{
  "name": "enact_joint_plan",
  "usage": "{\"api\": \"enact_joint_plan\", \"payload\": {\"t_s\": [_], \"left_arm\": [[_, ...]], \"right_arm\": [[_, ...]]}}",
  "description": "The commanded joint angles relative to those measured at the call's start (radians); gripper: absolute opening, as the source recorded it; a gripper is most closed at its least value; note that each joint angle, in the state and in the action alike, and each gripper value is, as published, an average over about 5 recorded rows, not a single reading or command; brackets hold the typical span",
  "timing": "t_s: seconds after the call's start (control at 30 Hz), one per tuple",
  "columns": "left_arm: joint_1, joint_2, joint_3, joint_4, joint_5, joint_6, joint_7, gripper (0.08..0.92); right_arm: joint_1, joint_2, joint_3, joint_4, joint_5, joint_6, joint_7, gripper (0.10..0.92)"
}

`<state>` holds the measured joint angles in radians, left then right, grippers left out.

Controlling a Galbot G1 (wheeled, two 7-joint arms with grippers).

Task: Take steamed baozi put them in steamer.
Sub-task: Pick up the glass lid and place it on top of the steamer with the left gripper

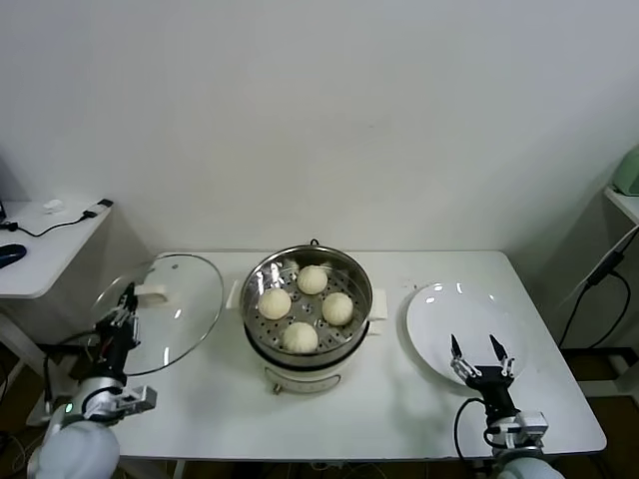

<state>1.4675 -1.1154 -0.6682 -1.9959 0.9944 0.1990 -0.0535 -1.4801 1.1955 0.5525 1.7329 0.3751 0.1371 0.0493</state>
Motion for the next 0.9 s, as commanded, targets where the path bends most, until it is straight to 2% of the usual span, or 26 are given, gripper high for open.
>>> {"api": "enact_joint_plan", "payload": {"t_s": [0.03, 0.2, 0.37, 0.57, 0.9], "left_arm": [[-0.153, 0.005, 0.32, -0.227, 0.236, 0.298, 0.237, 0.138], [-0.244, -0.074, 0.506, -0.212, 0.312, 0.421, 0.322, 0.138], [-0.301, -0.206, 0.635, -0.172, 0.399, 0.486, 0.363, 0.138], [-0.335, -0.321, 0.719, -0.093, 0.486, 0.482, 0.343, 0.138], [-0.356, -0.409, 0.773, 0.048, 0.565, 0.469, 0.282, 0.138]], "right_arm": [[-0.002, -0.001, 0.018, -0.021, -0.016, 0.007, -0.018, 0.823], [-0.013, -0.003, 0.023, -0.035, -0.014, 0.025, -0.034, 0.823], [-0.019, -0.003, 0.026, -0.054, -0.009, 0.043, -0.043, 0.823], [-0.023, 0.001, 0.026, -0.063, -0.007, 0.061, -0.046, 0.822], [-0.027, 0.027, 0.051, -0.074, -0.008, 0.087, -0.052, 0.822]]}}
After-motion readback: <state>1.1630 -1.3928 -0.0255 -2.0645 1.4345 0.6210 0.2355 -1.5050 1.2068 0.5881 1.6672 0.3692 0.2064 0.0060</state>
